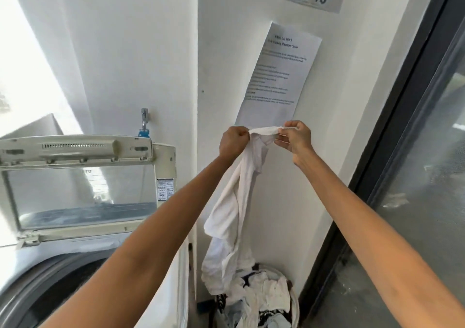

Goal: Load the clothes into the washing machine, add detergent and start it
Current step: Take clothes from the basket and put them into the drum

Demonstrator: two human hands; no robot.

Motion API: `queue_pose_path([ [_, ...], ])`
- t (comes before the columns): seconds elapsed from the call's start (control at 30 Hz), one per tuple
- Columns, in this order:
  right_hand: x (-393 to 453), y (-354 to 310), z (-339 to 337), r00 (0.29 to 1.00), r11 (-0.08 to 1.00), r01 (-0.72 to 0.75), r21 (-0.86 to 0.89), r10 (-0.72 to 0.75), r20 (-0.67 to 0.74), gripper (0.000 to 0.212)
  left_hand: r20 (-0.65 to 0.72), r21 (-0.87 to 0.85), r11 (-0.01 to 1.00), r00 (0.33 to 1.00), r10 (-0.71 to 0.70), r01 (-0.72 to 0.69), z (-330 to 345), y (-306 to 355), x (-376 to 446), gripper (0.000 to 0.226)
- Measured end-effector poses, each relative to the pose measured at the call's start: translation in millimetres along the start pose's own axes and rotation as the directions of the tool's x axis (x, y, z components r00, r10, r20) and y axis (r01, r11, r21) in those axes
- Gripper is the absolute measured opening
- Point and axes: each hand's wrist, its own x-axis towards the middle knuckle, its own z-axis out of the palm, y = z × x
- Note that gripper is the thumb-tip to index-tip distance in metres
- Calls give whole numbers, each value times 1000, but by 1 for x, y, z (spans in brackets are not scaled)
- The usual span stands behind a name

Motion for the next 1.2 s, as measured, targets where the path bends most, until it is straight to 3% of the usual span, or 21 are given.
queue_pose_path([
  [0.03,-2,-1,0,999,990,32,-135,-27,35,18,14,-50,998,999,-35,36,-3,5,1,19],
  [0.07,-3,-3,0,991,915,132,-380,-110,79,13,29,-87,994,998,-64,67,-4,8,3,16],
  [0.1,-4,-8,-1,965,749,262,-609,-216,149,16,56,-102,992,996,-63,68,-6,11,4,14],
  [0.13,-6,-13,0,922,594,383,-707,-291,255,28,96,-91,995,995,-22,31,-9,15,4,14],
  [0.17,-7,-16,1,875,522,484,-702,-311,372,42,156,-93,996,988,20,-5,-13,21,3,15],
  [0.23,-12,-22,7,829,625,522,-580,-214,516,63,275,-127,990,956,99,-66,-22,35,0,17],
  [0.3,-15,-21,14,832,614,521,-592,-210,514,59,311,-120,988,942,127,-94,-29,44,0,20],
  [0.33,-15,-20,18,843,583,528,-617,-268,467,50,272,-117,988,954,125,-96,-33,47,0,19],
  [0.43,-16,-24,34,862,550,503,-667,-382,335,36,-22,-270,961,998,60,-64,-42,40,-1,11],
  [0.5,-21,-29,45,877,625,480,-615,-358,320,35,-26,-349,937,1000,13,-22,-46,28,-10,18],
  [0.63,-23,-47,61,904,818,419,-393,-334,269,31,258,-165,986,966,22,22,-40,-4,-39,37],
  [0.73,-17,-69,61,900,877,415,-242,-355,254,29,393,-99,992,919,-29,73,-29,-34,-52,55],
  [0.87,-2,-80,38,919,905,394,-161,-386,82,24,265,119,988,956,-128,99,-22,-64,-50,78],
  [0.93,4,-77,25,959,957,285,-57,-284,24,21,39,189,980,996,-78,69,-17,-71,-49,72],
  [1.0,3,-75,19,988,988,120,97,-128,84,13,-192,17,1000,981,-8,11,-9,-62,-56,47],
  [1.03,2,-74,19,990,987,45,154,-64,123,11,-188,-134,991,982,-14,-11,-5,-53,-59,39],
  [1.1,1,-69,23,988,973,-55,222,22,150,12,13,-318,948,1000,12,-7,3,-37,-65,37],
  [1.2,-2,-63,28,990,930,-121,347,86,114,5,290,-155,988,957,21,25,12,-38,-66,47],
])
